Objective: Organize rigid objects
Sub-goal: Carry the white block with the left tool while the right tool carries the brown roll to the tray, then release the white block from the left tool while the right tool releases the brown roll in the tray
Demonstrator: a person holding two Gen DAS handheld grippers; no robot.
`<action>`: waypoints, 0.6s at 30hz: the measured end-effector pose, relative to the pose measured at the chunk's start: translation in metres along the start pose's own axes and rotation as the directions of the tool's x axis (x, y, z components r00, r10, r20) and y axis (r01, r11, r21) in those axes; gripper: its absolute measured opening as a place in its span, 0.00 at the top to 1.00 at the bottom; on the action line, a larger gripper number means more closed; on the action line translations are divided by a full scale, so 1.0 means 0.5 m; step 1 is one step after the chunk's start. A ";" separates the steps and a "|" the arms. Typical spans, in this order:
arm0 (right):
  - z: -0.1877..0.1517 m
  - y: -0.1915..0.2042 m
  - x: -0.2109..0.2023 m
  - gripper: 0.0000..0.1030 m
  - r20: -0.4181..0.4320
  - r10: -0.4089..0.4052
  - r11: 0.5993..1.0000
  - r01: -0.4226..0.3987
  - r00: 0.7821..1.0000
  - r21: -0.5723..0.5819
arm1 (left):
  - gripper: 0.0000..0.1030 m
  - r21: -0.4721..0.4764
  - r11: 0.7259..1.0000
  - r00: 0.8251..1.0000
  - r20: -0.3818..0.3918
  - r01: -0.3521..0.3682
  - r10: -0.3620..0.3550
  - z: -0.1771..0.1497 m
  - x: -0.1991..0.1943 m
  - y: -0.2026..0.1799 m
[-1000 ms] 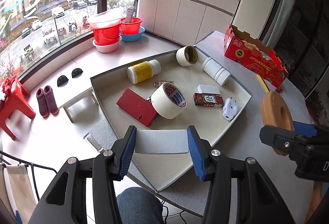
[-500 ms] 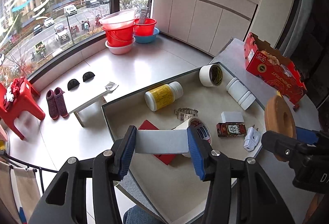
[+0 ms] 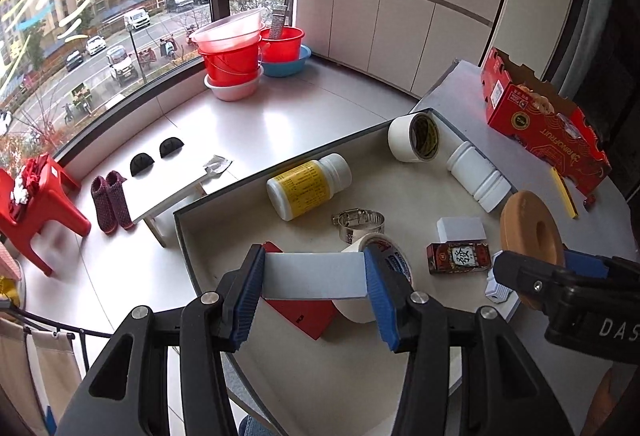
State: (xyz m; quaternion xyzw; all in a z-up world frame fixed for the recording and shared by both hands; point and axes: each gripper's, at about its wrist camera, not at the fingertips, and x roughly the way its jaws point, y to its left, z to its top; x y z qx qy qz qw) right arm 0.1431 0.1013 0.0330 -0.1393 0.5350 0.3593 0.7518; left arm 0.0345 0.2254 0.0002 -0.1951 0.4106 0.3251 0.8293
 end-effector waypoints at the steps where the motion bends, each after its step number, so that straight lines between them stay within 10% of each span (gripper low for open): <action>1: 0.002 -0.001 0.003 0.15 -0.001 -0.002 1.000 0.002 1.000 0.000 | 0.48 0.000 1.000 1.000 0.001 -0.002 0.002 0.002 0.001 -0.001; 10: 0.020 0.011 0.043 0.15 -0.029 -0.013 1.000 0.013 0.999 -0.024 | 0.46 0.001 1.000 1.000 0.001 -0.014 0.014 0.016 0.013 -0.003; 18: 0.015 -0.005 0.057 0.14 -0.051 -0.026 1.000 0.025 0.998 -0.019 | 0.09 -0.082 0.996 0.996 -0.079 -0.037 0.030 0.003 0.034 0.029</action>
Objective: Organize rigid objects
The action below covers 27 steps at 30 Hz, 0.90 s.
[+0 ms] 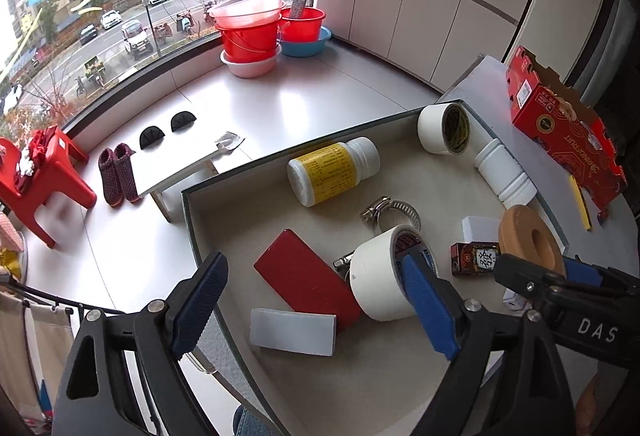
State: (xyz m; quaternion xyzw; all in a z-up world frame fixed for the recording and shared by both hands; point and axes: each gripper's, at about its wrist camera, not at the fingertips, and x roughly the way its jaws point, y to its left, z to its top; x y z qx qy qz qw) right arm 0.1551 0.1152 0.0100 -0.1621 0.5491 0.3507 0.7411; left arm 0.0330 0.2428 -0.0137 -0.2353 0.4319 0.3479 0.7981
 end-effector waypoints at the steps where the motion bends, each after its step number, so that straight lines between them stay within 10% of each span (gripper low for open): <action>1: -0.001 -0.003 -0.001 0.14 -0.004 -0.002 1.000 0.002 1.000 0.007 | 0.04 -0.003 1.000 1.000 0.000 -0.007 0.007 -0.002 0.000 0.002; 12: -0.022 -0.017 -0.067 0.00 0.076 0.105 0.993 -0.109 0.992 0.044 | 0.00 0.025 1.000 1.000 0.023 -0.016 0.016 -0.039 -0.040 0.020; 18: -0.064 -0.001 -0.100 0.00 0.108 0.075 0.997 -0.076 0.991 0.010 | 0.00 0.010 1.000 0.999 0.027 0.026 -0.026 -0.072 -0.077 0.028; 27: -0.102 0.031 -0.133 0.00 0.063 0.015 0.996 -0.009 0.998 -0.084 | 0.00 0.032 0.995 0.995 -0.038 -0.090 0.092 -0.114 -0.103 0.003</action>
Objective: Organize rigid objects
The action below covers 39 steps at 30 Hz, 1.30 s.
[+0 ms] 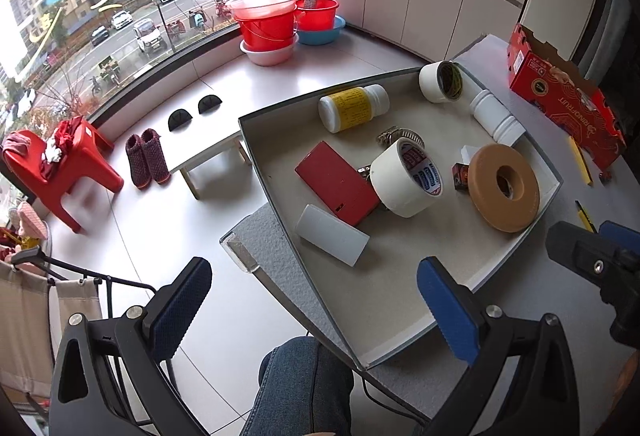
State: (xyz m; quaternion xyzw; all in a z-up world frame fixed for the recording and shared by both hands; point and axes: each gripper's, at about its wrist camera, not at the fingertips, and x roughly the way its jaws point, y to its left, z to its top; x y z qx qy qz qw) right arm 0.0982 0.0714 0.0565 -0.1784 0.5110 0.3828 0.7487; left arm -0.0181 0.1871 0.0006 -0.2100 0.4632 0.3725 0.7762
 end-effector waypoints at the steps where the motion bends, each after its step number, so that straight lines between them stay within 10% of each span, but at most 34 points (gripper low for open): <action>1: 0.000 0.005 -0.005 0.00 0.000 -0.016 1.000 0.016 1.000 -0.020 | 0.00 -0.004 1.000 1.000 -0.006 0.007 -0.007 -0.001 -0.004 -0.002; 39: 0.073 0.031 -0.047 0.00 -0.010 -0.084 0.992 0.083 0.996 -0.098 | 0.00 -0.045 0.999 0.998 -0.057 -0.026 0.023 0.072 -0.043 -0.010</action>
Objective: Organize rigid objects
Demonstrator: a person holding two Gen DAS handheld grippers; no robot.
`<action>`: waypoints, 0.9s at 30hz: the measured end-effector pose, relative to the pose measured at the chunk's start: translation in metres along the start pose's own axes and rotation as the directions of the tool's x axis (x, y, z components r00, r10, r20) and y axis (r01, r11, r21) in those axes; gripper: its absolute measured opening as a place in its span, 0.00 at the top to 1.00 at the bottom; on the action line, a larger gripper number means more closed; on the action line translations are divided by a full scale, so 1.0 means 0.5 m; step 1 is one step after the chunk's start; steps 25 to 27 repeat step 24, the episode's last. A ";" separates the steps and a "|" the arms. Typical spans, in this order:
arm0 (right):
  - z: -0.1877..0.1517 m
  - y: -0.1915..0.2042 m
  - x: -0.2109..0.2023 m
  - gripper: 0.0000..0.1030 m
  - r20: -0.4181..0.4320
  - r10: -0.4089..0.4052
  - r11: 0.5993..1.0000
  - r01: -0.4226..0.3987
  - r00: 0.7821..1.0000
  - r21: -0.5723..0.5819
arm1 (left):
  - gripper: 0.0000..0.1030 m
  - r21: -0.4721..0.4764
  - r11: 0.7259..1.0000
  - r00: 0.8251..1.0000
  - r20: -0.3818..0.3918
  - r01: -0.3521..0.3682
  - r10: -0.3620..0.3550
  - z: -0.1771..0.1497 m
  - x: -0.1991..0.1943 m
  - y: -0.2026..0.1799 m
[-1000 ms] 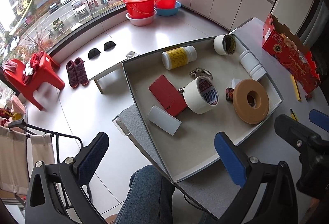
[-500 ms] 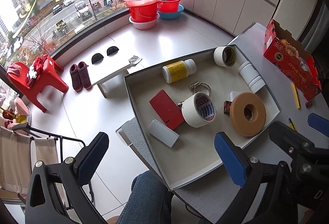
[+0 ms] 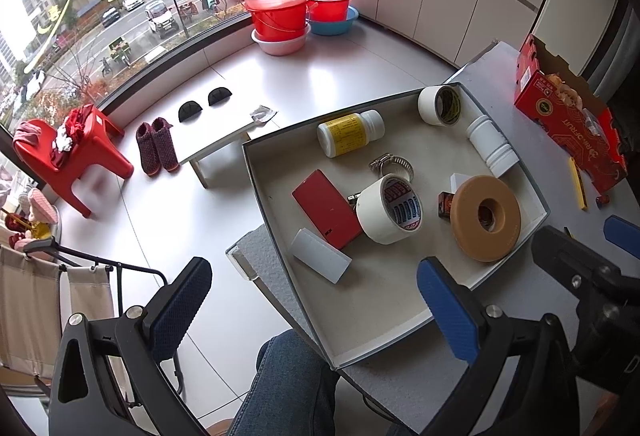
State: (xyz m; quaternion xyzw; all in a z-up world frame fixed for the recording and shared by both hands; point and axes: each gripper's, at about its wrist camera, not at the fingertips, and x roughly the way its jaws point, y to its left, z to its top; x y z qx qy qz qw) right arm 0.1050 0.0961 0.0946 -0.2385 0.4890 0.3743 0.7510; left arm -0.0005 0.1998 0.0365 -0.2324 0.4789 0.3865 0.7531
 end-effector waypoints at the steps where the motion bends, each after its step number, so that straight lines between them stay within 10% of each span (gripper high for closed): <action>1: -0.001 0.001 0.000 0.00 -0.001 0.000 1.000 0.000 1.000 -0.001 | 0.00 0.001 1.000 1.000 -0.001 -0.001 0.001 0.000 0.001 0.000; 27: -0.003 0.007 0.006 0.00 -0.007 -0.015 1.000 0.015 1.000 -0.011 | 0.00 -0.005 1.000 1.000 -0.019 0.018 -0.018 -0.009 0.010 0.013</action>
